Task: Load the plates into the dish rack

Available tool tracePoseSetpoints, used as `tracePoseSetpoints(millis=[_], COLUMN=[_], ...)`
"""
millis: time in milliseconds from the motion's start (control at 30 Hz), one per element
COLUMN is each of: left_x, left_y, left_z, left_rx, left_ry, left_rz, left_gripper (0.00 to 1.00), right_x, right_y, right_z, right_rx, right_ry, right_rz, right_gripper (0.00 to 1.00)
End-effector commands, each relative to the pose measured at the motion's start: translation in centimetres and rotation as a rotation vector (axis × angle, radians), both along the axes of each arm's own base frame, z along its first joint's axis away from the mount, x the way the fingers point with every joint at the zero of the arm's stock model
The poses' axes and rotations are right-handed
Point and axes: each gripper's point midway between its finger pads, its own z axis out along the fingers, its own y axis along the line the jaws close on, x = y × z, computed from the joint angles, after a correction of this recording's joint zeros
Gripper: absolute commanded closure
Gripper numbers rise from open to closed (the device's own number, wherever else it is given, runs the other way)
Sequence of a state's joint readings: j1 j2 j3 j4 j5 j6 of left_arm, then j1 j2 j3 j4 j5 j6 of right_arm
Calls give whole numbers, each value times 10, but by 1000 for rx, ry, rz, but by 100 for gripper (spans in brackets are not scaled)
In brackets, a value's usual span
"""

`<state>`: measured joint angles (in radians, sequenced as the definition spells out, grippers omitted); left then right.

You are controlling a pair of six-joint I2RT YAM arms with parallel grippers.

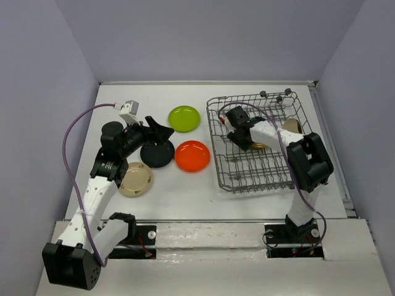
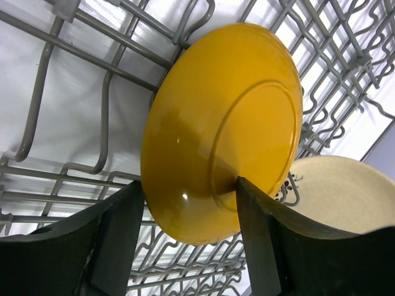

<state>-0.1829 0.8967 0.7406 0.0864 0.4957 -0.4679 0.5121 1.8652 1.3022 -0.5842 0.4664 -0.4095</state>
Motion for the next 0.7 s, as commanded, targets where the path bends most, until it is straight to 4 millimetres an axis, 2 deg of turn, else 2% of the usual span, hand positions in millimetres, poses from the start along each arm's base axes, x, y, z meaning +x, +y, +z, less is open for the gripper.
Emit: tracePoseSetpoints(millis=[0, 33, 67, 133, 200, 267, 433, 467, 533, 667], left_x=[-3, -2, -2, -2, -2, -2, -1, -1, -1, -1], left_y=[-1, -1, -1, -1, -1, -2, -2, -1, -2, -2], left_z=[14, 14, 14, 14, 14, 13, 12, 12, 12, 11], left_rx=[-2, -2, -2, -2, -3, -5, -5, -5, -8, -8], left_ry=[-73, -74, -74, -74, -72, -69, -65, -67, -67, -63], left_rz=[-18, -17, -15, -17, -15, -18, -18, -16, -17, -19], left_gripper=[13, 13, 13, 13, 13, 13, 13, 13, 13, 13], right_x=[20, 20, 20, 18, 16, 14, 11, 10, 9, 6], right_y=[18, 17, 15, 14, 10, 6, -5, -9, -16, -37], right_z=[17, 18, 24, 29, 34, 48, 69, 72, 77, 83], right_rx=[85, 81, 81, 84, 81, 89, 86, 76, 89, 83], right_ry=[-85, -88, -103, -116, -130, -171, -241, -256, -281, -334], right_rz=[25, 21, 16, 9, -2, -23, -83, -102, -148, -257], right_gripper=[40, 42, 53, 63, 67, 73, 84, 89, 93, 93])
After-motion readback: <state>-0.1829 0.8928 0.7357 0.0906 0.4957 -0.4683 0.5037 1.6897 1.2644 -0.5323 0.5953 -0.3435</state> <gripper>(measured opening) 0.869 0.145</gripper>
